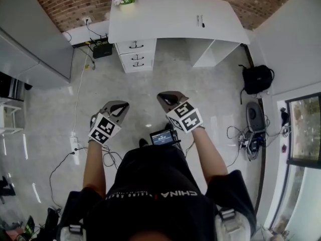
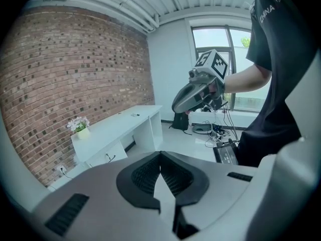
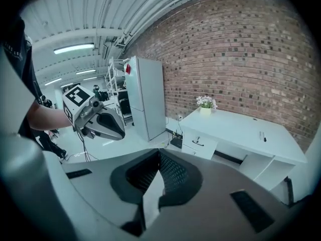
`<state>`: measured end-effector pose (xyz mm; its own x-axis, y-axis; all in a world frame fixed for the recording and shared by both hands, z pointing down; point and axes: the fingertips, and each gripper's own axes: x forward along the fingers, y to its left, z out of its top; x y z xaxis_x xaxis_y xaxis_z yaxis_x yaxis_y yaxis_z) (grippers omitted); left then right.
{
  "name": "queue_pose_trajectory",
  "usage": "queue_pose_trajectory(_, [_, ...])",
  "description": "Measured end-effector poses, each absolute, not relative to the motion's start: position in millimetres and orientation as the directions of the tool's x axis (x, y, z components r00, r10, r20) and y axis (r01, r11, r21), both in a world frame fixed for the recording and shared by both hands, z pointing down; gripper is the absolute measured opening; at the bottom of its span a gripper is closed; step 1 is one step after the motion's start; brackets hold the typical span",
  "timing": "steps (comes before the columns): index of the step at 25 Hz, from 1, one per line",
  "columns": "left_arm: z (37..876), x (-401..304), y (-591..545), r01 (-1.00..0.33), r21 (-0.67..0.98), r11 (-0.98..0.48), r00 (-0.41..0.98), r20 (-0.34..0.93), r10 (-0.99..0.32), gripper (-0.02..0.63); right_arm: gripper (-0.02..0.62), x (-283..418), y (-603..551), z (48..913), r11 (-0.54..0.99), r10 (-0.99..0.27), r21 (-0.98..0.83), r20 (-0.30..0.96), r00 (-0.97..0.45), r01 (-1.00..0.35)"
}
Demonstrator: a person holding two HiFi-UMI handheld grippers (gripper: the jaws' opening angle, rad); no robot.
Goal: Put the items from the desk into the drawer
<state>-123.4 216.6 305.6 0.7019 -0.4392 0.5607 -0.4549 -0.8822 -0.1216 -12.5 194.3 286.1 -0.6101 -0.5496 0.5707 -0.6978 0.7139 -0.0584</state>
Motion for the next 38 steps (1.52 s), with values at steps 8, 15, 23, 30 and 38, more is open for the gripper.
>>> queue_pose_trajectory(8, [284,-73,231,-0.46,-0.154,-0.874,0.738,0.48,-0.473,0.012,0.015,-5,204,264,0.757,-0.553,0.002,0.535,-0.639,-0.654])
queue_pose_trajectory(15, [285,-16,240,-0.489,-0.147,-0.86,0.728,0.474,-0.495,0.012,0.015,40,210,257,0.756,-0.561,-0.024,0.493,-0.665,-0.654])
queue_pose_trajectory(23, [287,-2,248,-0.529,-0.13,-0.838,0.704,0.484,-0.52,0.012,0.015,67,224,270,0.755,-0.559,-0.034,0.49,-0.669,-0.655])
queue_pose_trajectory(30, [281,2,238,-0.542,-0.154,-0.826,0.698,0.466,-0.544,0.012,0.015,74,222,269,0.754,-0.566,-0.018,0.49,-0.663,-0.657])
queue_pose_trajectory(38, [279,11,245,-0.506,-0.146,-0.85,0.721,0.469,-0.51,0.012,0.015,75,223,264,0.753,-0.575,-0.002,0.485,-0.659,-0.658])
